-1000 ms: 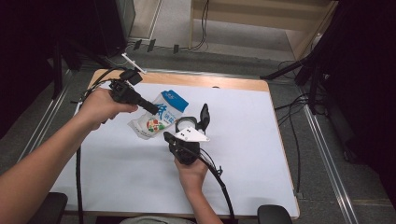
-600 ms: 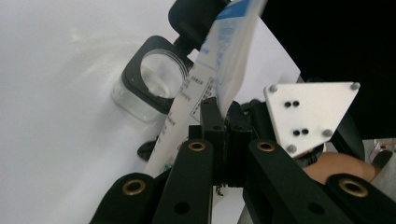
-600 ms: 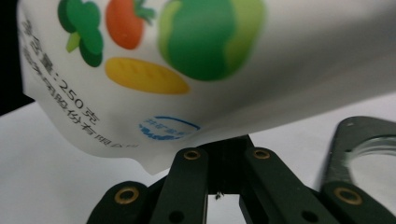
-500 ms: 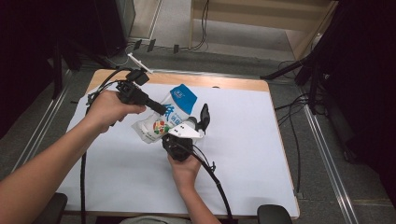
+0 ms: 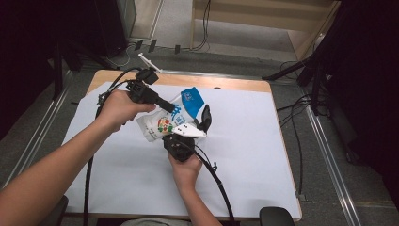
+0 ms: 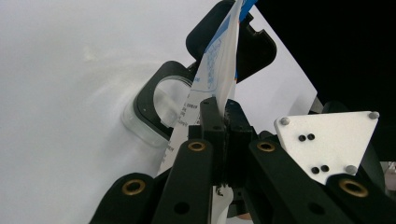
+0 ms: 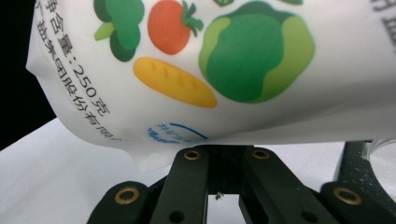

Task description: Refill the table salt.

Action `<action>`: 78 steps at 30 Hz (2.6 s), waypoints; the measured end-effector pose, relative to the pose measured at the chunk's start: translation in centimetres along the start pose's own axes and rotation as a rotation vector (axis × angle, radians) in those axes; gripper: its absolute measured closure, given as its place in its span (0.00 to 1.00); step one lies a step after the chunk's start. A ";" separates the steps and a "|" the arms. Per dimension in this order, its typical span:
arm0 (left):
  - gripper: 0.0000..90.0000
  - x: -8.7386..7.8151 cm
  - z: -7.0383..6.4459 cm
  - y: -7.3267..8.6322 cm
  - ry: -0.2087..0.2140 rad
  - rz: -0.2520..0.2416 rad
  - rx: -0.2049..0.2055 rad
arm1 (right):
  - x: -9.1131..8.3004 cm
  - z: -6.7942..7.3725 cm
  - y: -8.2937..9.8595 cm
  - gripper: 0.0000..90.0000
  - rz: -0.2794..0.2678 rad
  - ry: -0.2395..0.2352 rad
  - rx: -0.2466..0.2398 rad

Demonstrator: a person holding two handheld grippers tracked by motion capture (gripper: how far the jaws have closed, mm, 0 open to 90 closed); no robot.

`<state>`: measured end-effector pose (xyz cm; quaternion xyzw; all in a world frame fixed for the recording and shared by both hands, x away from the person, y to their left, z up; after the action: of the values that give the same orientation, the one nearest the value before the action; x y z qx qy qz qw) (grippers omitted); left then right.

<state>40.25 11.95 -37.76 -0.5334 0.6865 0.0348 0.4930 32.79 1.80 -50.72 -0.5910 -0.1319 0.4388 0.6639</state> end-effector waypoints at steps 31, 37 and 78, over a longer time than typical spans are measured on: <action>1.00 0.8 0.1 -1.5 -0.109 -0.023 -0.016 | 1.6 0.1 -1.5 1.00 -0.006 -0.049 0.067; 1.00 1.1 -0.3 -2.2 -0.124 -0.011 -0.005 | 1.4 -0.1 -1.9 1.00 -0.021 -0.056 0.080; 1.00 0.9 -0.3 -3.2 -0.152 -0.009 -0.002 | 1.8 -0.2 -3.0 1.00 -0.031 -0.071 0.100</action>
<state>42.51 9.74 -36.75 -0.5327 0.6448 0.0736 0.5432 35.30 3.26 -48.66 -0.5390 -0.1426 0.4553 0.6942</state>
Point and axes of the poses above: each handheld gripper's, and its own axes: x roughly forward along the jaws, y roughly out of its underside, z roughly to its left, the point moved 4 cm from there along x, roughly forward along the jaws
